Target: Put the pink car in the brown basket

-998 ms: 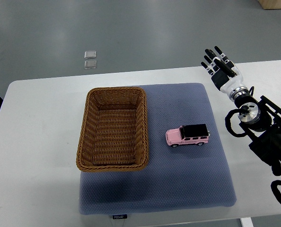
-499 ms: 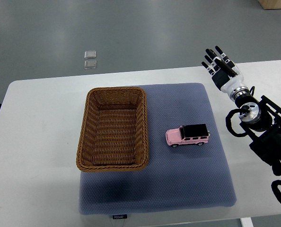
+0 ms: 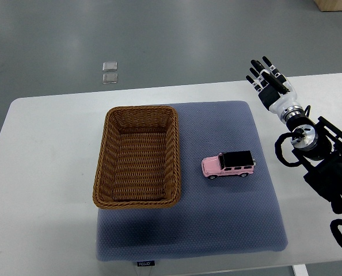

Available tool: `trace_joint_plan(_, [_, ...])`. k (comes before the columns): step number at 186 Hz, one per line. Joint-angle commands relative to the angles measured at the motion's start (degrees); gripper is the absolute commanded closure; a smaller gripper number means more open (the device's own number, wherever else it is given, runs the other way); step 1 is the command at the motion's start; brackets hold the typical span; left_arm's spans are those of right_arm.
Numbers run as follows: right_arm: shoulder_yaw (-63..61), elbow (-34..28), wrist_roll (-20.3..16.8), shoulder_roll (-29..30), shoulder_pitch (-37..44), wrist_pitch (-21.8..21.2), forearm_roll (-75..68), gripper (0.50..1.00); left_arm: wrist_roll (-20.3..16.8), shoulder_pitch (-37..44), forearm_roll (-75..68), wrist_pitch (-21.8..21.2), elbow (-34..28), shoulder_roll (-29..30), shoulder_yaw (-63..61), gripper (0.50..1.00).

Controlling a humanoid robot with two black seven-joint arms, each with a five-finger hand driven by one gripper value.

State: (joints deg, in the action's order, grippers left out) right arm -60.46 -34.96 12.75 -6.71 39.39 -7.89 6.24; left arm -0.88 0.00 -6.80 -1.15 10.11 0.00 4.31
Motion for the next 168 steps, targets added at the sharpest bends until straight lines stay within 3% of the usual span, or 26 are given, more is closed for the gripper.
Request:
trace_joint_plan(1, [0.1, 0.0, 0.1, -0.1, 0.1, 0.1, 0.0, 0.595, 0.0, 0.0, -0.1, 0.0, 0.0, 0.0, 0.0, 0.500])
trace_joint_plan(106, [2.5, -2.3, -0.3, -2.8, 2.4, 3.2, 0.8, 0.595, 0.0, 0.0, 0.0, 0.0, 0.0, 0.0, 0.0, 0.500])
trace_joint_plan(168, [17.0, -6.4, -0.8, -11.7, 6.6, 4.4, 12.7, 0.597, 0.0, 0.0, 0.0, 0.0, 0.0, 0.0, 0.0, 0.500])
